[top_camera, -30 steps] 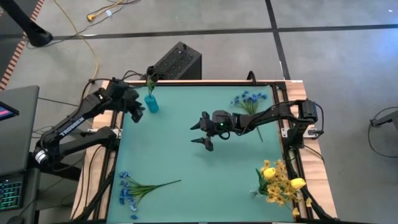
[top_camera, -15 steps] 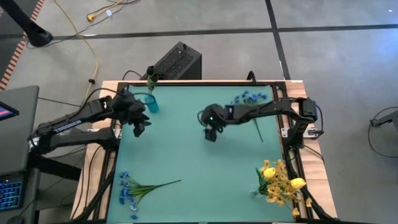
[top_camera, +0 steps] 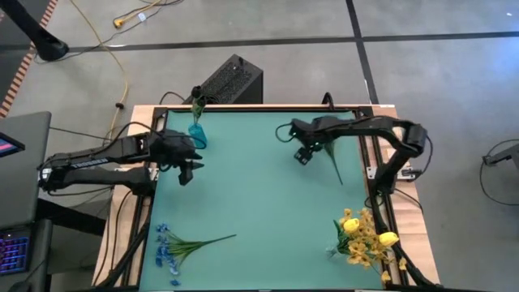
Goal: Sort flowers into vase by color
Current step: Put the top blue flower into the blue vase
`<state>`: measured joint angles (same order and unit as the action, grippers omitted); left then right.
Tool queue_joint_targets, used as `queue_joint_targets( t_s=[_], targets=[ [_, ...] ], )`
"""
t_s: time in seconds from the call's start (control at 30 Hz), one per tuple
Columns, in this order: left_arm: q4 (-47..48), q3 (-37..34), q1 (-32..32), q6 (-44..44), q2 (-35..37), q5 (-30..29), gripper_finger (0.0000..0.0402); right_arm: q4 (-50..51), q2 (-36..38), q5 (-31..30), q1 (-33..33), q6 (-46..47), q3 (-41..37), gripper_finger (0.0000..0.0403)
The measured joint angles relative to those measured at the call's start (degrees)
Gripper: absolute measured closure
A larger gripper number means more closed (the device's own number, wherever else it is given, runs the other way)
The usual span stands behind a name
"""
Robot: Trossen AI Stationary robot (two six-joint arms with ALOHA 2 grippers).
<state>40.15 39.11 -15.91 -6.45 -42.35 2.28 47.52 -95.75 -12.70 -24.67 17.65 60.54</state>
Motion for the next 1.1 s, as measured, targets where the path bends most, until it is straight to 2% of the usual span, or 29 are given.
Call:
queue_joint_targets(
  t_s=[0.2, 0.33, 0.63, 0.87, 1.0, 1.1],
  targets=[
    [-6.0, 0.0, 0.1, 4.7, -0.1, -2.1, 0.0270, -2.7, 8.8, -1.0, -5.9, 5.7, -8.1, 0.0092],
    [-8.2, 0.0, 0.1, 6.4, -1.0, -2.1, 0.0270, -3.7, 11.9, -0.9, -8.1, 8.5, -13.4, 0.0092],
    [-9.8, 0.0, 0.1, 6.9, -5.7, -2.0, 0.0270, -12.3, 13.0, 0.6, -9.7, 10.0, -20.2, 0.0092],
    [-9.8, 0.0, 0.1, 6.1, -7.7, 0.3, 0.0270, -15.8, 13.2, 2.3, -11.3, 10.5, -23.9, 0.0094],
    [-10.4, 0.0, 0.1, 5.4, -7.6, 0.4, 0.0270, -16.7, 13.2, 3.7, -11.0, 10.4, -24.1, 0.0117],
    [-10.5, 0.0, 0.1, 5.2, -7.6, 0.4, 0.0270, -17.1, 13.1, 4.6, -10.1, 10.4, -24.1, 0.0154]
  ],
)
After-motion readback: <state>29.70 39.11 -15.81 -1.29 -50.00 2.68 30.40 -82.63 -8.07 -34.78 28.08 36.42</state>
